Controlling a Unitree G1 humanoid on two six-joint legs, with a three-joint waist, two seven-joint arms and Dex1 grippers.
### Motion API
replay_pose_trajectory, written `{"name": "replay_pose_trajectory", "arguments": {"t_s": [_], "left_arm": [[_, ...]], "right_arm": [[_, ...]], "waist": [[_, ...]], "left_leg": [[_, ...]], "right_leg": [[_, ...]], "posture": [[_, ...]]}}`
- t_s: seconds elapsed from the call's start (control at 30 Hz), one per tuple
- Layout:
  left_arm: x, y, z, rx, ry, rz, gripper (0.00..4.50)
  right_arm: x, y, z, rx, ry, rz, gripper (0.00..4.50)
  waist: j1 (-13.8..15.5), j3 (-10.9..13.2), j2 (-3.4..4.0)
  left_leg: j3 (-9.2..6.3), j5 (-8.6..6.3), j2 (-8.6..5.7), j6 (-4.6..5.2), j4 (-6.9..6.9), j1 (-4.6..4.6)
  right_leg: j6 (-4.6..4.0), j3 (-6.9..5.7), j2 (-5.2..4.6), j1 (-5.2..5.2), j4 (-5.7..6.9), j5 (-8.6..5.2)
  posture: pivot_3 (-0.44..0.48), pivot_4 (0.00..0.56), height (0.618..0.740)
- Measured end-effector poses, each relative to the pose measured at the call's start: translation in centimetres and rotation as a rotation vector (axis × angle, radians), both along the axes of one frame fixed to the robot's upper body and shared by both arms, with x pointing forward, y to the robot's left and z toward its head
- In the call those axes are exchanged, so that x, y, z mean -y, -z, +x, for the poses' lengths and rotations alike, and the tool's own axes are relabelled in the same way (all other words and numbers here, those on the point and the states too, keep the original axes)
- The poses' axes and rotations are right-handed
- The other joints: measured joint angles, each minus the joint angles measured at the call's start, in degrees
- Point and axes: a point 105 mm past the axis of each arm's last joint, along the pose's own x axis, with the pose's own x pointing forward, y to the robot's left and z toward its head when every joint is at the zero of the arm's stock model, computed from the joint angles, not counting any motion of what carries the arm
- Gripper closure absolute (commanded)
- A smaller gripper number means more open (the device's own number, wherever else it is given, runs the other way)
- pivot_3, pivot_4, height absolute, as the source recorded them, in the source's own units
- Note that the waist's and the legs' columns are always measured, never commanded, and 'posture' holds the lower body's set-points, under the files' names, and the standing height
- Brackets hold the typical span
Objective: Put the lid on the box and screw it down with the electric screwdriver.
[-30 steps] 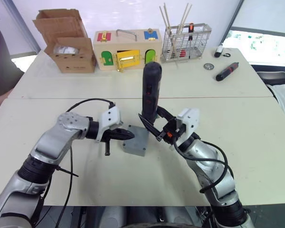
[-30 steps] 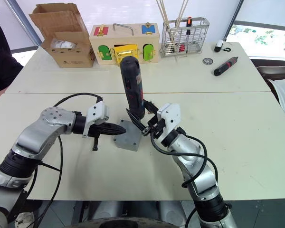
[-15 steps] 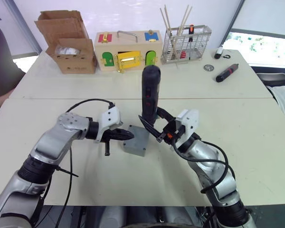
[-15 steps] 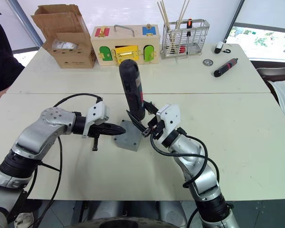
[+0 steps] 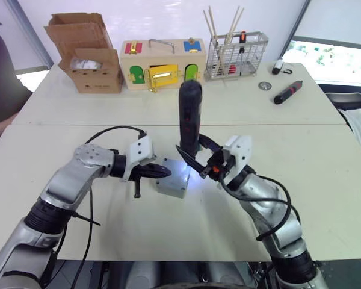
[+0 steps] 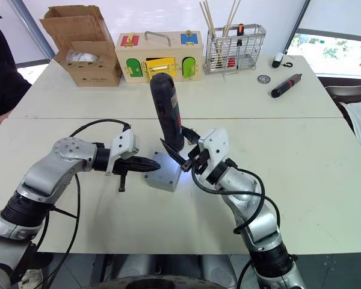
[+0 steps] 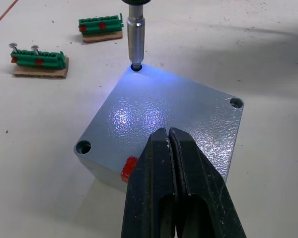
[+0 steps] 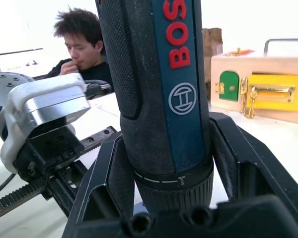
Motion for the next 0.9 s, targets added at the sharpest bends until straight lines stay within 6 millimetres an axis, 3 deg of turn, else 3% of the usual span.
{"name": "replay_pose_trajectory", "arguments": {"t_s": [0.1,0.2,0.3,0.47,0.7,0.8,0.9], "left_arm": [[-0.1,-0.1,0.1,-0.012,-0.006,-0.012,4.5],[-0.4,-0.3,0.3,-0.045,-0.022,-0.034,4.5],[-0.6,-0.6,0.4,-0.08,-0.036,-0.056,4.5],[0.2,-1.0,0.4,-0.096,-0.021,-0.098,4.5],[1.5,-2.9,0.8,-0.054,0.022,-0.148,4.5],[2.4,-4.7,0.7,0.015,0.072,-0.15,4.5],[3.6,-6.4,-0.8,0.077,0.167,-0.162,4.5]], "right_arm": [[1.2,-2.1,0.5,-0.011,-0.01,-0.001,2.59],[3.6,-7.1,1.5,0.009,0.022,0.119,2.59],[5.2,-11.5,1.0,0.001,-0.037,0.241,2.59],[6.4,-13.9,1.6,-0.087,-0.067,0.366,2.59],[8.5,-11.9,3.0,-0.405,0.045,0.215,2.59],[12.1,-10.1,2.8,-0.552,0.201,0.045,2.59],[17.8,-5.1,1.4,-0.849,0.416,-0.095,2.59]], "waist": [[0.2,0.1,0.13],[-0.1,0.3,0.19],[-0.3,0.5,0.24],[-0.4,0.5,0.23],[-0.2,0.5,0.2],[0.3,0.5,0.21],[1.0,0.5,0.18]], "left_leg": [[-0.01,0.0,-0.02,0.0,0.08,-0.13],[-0.03,0.0,-0.02,0.0,0.05,-0.15],[-0.02,0.0,0.0,0.0,-0.2,-0.17],[0.06,0.02,0.01,-0.03,-0.55,-0.24],[0.13,0.08,0.01,-0.09,-0.52,-0.67],[0.06,0.12,0.0,-0.13,-0.33,-1.15],[0.19,0.03,0.0,0.03,-0.32,-1.18]], "right_leg": [[0.0,-0.01,-0.04,-0.08,0.0,0.0],[0.0,-0.01,-0.04,-0.12,0.0,0.0],[0.0,0.0,-0.04,-0.27,-0.03,0.0],[0.0,0.05,-0.08,-0.48,-0.09,0.0],[-0.01,0.07,-0.13,-0.79,-0.22,0.0],[-0.01,-0.02,-0.13,-1.13,-0.18,0.0],[0.0,0.05,-0.15,-1.0,-0.44,0.01]], "posture": [[0.0,0.15,0.74],[0.0,0.15,0.74],[0.0,0.15,0.74],[0.0,0.15,0.74],[0.0,0.15,0.74],[0.0,0.15,0.74],[0.0,0.15,0.74]]}}
